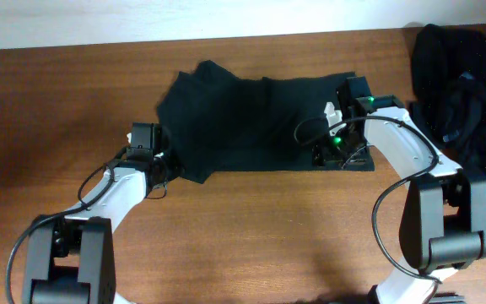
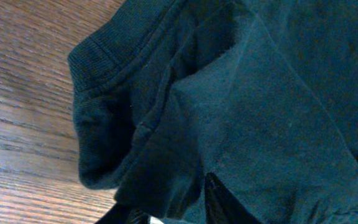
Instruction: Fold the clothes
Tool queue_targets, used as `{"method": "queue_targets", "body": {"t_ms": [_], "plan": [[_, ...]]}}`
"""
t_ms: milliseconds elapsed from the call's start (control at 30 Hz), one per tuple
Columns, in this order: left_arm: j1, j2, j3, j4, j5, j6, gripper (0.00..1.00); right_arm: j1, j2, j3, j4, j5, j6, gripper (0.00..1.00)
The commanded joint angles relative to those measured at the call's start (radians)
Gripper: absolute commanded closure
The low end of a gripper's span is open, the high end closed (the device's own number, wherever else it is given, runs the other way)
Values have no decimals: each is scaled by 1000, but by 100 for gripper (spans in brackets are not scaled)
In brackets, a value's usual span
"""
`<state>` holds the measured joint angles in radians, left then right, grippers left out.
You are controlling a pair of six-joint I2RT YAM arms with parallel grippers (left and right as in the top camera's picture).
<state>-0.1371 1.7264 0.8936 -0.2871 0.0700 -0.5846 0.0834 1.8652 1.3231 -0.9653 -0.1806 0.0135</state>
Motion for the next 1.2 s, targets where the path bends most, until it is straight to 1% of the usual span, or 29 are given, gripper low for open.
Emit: {"method": "queue_targets", "body": {"t_ms": [0,67,133,300,400,467,833,1100,1133,1167], "plan": [[0,9,-10,5,-6,5,79,8,-26,3,0,10,-10,31],[-1,9,-10,8,-2,5,86,8,-26,3,0,10,-10,31],[0,9,-10,16,14,5,90,8,-26,3,0,10,-10,31],[0,9,-9,35,71,5,96,8,-26,3,0,10,-10,31],[0,6,-6,45,122,5,98,8,-26,3,0,10,-10,30],[0,-1,1,44,145,5,98,8,-26,3,1,14,-10,30],[0,-44,5,29,143,6,97,8,-26,3,0,18,-10,30],[0,-44,5,-10,90,25,96,8,-26,3,-5,17,-10,30],[0,-44,5,-16,83,26,95,8,-26,3,-6,18,-10,30],[0,-44,5,-21,80,34,88,8,-26,3,-7,17,-10,30]]}}
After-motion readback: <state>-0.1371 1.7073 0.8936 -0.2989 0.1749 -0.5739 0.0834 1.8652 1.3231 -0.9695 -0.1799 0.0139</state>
